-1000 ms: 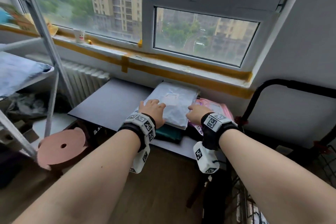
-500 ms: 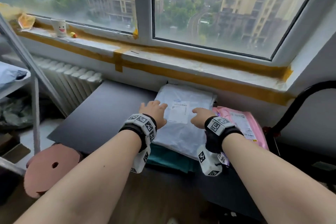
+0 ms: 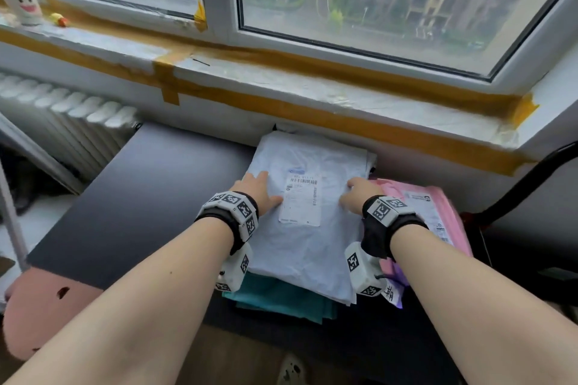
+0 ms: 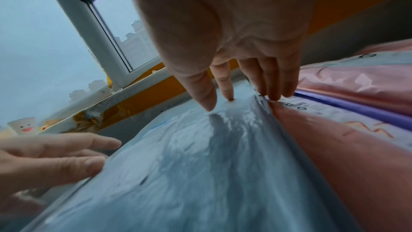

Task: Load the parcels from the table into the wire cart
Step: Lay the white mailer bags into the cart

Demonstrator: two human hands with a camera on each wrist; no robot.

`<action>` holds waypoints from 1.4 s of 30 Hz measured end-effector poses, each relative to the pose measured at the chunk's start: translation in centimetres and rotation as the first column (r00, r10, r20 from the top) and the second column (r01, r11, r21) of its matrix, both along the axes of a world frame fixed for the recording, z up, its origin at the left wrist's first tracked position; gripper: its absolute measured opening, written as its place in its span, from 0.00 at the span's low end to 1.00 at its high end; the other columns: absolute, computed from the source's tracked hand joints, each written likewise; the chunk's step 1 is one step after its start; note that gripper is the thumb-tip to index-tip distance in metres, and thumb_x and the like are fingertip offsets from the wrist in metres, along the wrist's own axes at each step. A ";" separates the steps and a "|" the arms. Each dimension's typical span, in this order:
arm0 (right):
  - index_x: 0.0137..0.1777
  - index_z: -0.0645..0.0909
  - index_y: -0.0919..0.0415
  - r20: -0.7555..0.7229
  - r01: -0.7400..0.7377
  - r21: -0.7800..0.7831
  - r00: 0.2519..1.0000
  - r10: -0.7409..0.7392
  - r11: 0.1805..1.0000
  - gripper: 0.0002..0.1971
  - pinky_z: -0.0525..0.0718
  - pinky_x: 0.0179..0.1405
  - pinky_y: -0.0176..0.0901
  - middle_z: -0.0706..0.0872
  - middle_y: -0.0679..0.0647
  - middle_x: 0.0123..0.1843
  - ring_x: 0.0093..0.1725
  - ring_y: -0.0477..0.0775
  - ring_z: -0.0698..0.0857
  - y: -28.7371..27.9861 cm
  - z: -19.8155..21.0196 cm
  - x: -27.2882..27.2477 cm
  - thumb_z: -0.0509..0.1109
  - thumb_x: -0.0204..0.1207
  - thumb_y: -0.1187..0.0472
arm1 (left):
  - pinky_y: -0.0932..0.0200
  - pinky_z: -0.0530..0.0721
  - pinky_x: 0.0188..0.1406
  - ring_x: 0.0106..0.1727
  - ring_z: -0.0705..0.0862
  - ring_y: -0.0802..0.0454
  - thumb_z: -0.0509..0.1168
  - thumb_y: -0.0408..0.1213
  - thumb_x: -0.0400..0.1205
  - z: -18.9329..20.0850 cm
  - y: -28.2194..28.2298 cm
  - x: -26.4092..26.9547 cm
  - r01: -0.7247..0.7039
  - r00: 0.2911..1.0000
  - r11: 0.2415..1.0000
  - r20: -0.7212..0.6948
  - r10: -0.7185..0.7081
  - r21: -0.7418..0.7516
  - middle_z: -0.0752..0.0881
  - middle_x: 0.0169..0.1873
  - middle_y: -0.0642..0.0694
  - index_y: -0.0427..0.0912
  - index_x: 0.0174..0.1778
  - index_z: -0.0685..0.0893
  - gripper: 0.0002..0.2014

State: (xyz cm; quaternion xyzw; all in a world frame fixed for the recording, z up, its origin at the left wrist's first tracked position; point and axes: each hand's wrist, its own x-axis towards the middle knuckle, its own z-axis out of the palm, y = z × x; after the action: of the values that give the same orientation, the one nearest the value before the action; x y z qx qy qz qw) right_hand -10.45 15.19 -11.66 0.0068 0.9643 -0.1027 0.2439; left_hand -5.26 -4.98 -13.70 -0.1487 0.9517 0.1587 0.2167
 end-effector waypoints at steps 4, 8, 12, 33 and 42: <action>0.72 0.73 0.61 -0.021 0.056 -0.009 0.998 -0.056 0.998 0.21 0.77 0.62 0.44 0.78 0.61 0.71 0.69 0.63 0.78 0.0 -0.2 -0.8 0.61 0.79 0.62 | 0.45 0.71 0.69 0.74 0.70 0.33 0.60 0.61 0.80 -0.7 -0.5 -0.6 -0.162 0.986 0.983 0.048 0.158 0.087 0.61 0.78 0.35 0.49 0.84 0.48 0.42; 0.73 0.70 0.59 -0.050 0.125 -0.048 0.991 -0.128 0.991 0.22 0.78 0.53 0.43 0.80 0.61 0.68 0.65 0.62 0.80 0.0 -0.3 -1.0 0.60 0.78 0.64 | 0.47 0.74 0.65 0.71 0.74 0.34 0.64 0.59 0.78 -0.9 -1.0 -1.0 -0.217 0.976 0.969 0.038 0.214 0.121 0.69 0.74 0.33 0.44 0.82 0.50 0.44; 0.82 0.57 0.60 -0.027 0.240 -0.144 0.969 -0.246 0.960 0.36 0.79 0.50 0.45 0.78 0.63 0.69 0.65 0.64 0.80 -0.3 -0.3 -0.9 0.68 0.76 0.64 | 0.47 0.77 0.62 0.69 0.76 0.35 0.67 0.55 0.77 -0.5 -1.7 -1.0 -0.223 0.973 0.970 -0.038 0.227 0.093 0.75 0.69 0.34 0.39 0.80 0.54 0.43; 0.51 0.77 0.67 -0.034 0.358 -0.382 0.916 -0.400 0.852 0.07 0.82 0.50 0.54 0.82 0.65 0.50 0.53 0.67 0.84 -2.6 5.1 3.5 0.59 0.77 0.68 | 0.56 0.76 0.41 0.43 0.80 0.41 0.62 0.42 0.78 5.4 -4.2 1.4 -0.029 0.977 0.983 -0.203 0.066 0.181 0.86 0.47 0.42 0.45 0.46 0.81 0.06; 0.66 0.76 0.64 -0.198 0.436 -0.445 0.804 -0.561 0.782 0.17 0.80 0.51 0.49 0.82 0.65 0.63 0.55 0.66 0.82 0.5 8.4 9.6 0.57 0.80 0.68 | 0.55 0.77 0.47 0.56 0.83 0.40 0.64 0.46 0.79 7.7 -2.1 4.5 0.066 0.954 0.952 -0.298 0.028 0.299 0.83 0.55 0.42 0.42 0.64 0.73 0.20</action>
State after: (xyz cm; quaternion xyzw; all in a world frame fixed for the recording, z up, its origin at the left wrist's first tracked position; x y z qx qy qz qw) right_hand -0.90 15.71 -3.27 0.2012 0.9147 -0.3476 0.0447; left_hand -0.76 -7.09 -5.99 -0.0785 0.9388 0.3223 0.0922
